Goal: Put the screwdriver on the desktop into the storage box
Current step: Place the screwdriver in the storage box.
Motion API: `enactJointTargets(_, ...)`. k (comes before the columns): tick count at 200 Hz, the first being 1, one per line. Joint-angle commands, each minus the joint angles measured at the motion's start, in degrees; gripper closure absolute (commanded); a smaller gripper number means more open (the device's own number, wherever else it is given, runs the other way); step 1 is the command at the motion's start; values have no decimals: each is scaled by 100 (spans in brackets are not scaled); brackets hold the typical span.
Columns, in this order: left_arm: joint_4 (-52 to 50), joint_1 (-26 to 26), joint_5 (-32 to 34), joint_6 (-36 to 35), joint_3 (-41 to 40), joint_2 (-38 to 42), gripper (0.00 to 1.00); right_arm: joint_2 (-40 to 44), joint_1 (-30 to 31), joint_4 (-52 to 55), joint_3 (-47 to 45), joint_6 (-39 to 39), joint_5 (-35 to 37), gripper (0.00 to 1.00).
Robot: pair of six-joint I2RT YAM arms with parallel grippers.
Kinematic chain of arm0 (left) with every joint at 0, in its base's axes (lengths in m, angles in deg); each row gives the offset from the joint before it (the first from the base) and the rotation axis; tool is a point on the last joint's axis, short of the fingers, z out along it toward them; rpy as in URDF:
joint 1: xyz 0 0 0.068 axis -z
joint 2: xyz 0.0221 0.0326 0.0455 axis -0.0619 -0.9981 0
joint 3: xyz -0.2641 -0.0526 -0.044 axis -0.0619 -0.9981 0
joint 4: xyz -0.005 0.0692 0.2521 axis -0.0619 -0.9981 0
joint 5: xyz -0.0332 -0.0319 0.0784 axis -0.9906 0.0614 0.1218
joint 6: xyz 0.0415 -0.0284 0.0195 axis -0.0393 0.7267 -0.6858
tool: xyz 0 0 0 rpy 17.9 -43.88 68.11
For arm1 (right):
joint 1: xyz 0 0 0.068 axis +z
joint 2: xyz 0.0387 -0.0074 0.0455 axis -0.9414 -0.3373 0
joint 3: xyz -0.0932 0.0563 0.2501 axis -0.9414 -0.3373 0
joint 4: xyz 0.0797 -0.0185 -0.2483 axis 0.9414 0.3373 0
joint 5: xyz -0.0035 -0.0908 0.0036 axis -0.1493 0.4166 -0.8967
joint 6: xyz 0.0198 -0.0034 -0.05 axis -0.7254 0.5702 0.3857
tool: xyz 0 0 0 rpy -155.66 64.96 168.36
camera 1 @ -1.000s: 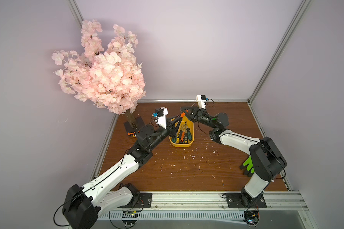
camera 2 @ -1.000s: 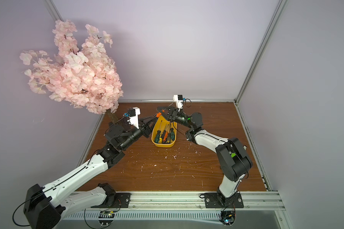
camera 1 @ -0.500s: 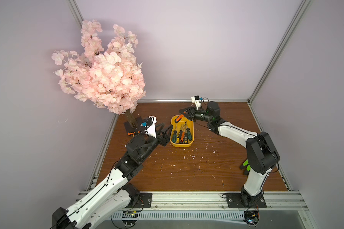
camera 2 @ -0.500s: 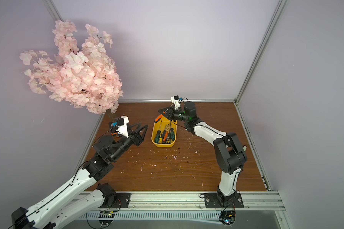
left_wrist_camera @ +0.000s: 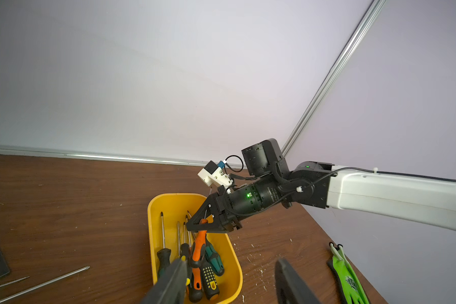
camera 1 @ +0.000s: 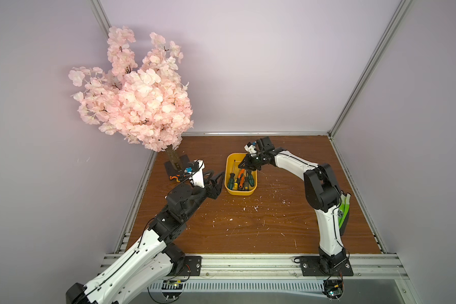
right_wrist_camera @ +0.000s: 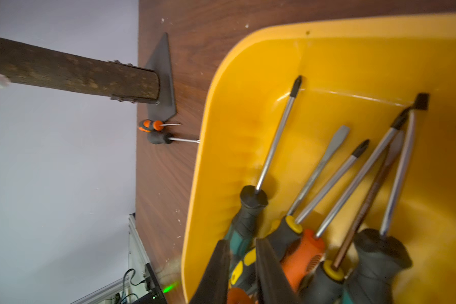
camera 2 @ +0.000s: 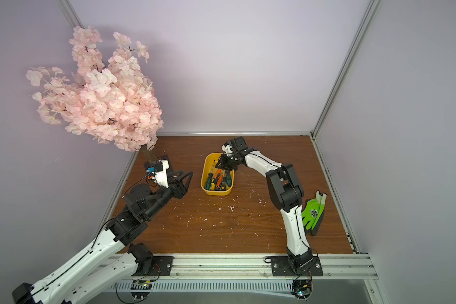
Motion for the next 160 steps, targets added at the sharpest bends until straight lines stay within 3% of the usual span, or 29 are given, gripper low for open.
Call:
enactJointTargets(1, -116, 9, 65, 60, 4, 40, 44, 3, -27, 879, 510, 569, 127, 87)
enactJointTargets(75, -186, 14, 95, 69, -7, -80, 44, -133, -21, 862, 249, 537, 155, 84)
enactJointTargets(113, -325, 13, 202, 84, 80, -198, 44, -140, -23, 819, 284, 476, 151, 61)
enactJointTargets(160, -610, -52, 335, 125, 189, -314, 43, 41, -42, 731, 204, 424, 122, 51)
